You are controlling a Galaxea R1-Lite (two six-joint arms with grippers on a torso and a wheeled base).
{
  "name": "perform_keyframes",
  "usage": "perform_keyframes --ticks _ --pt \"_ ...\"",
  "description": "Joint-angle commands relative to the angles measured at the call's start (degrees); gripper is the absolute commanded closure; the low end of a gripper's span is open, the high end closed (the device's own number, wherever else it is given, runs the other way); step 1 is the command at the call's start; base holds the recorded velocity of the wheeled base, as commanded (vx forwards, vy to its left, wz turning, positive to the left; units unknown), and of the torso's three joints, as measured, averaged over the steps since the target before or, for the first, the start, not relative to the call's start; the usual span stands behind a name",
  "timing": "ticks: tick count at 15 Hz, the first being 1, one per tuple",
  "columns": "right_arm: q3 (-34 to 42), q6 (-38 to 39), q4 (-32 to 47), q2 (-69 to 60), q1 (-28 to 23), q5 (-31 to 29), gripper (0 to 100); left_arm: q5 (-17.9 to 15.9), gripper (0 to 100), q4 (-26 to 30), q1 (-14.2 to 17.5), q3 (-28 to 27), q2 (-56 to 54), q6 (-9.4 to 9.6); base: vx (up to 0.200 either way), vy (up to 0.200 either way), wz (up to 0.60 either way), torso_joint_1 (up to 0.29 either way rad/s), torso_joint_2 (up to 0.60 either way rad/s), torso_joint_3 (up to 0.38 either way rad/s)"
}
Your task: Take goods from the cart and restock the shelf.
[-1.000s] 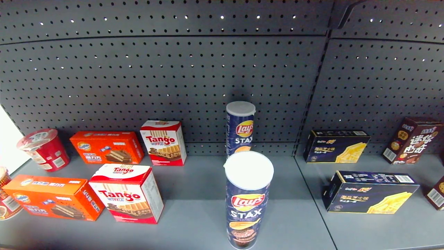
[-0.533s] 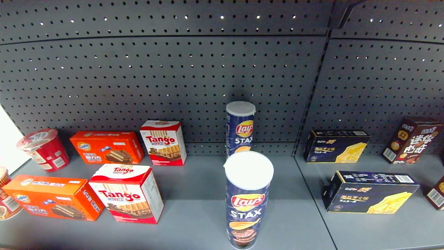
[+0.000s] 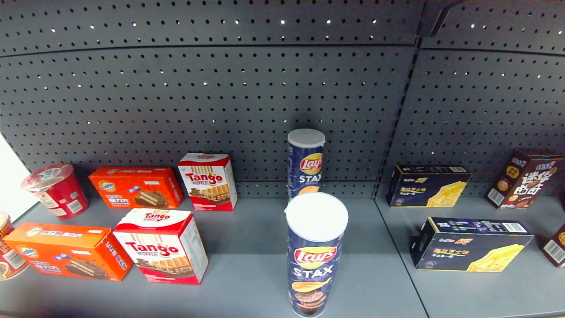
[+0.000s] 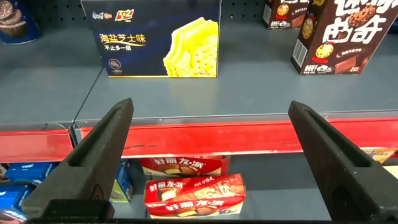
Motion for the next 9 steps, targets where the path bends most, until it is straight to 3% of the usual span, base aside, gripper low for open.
perform_keyframes --ticks 1,9 --pt "0.00 0.00 -0.02 -0.07 0.00 -0.09 0 -0.01 0 -0.06 -0.02 0.02 -1.39 -0.02 0.000 0.000 0.00 0.000 0.00 0.000" --pt "0.00 -0.09 -0.02 0.02 0.00 0.00 0 -0.01 0 -0.06 -0.02 0.02 -1.39 -0.02 0.000 0.000 0.00 0.000 0.00 0.000"
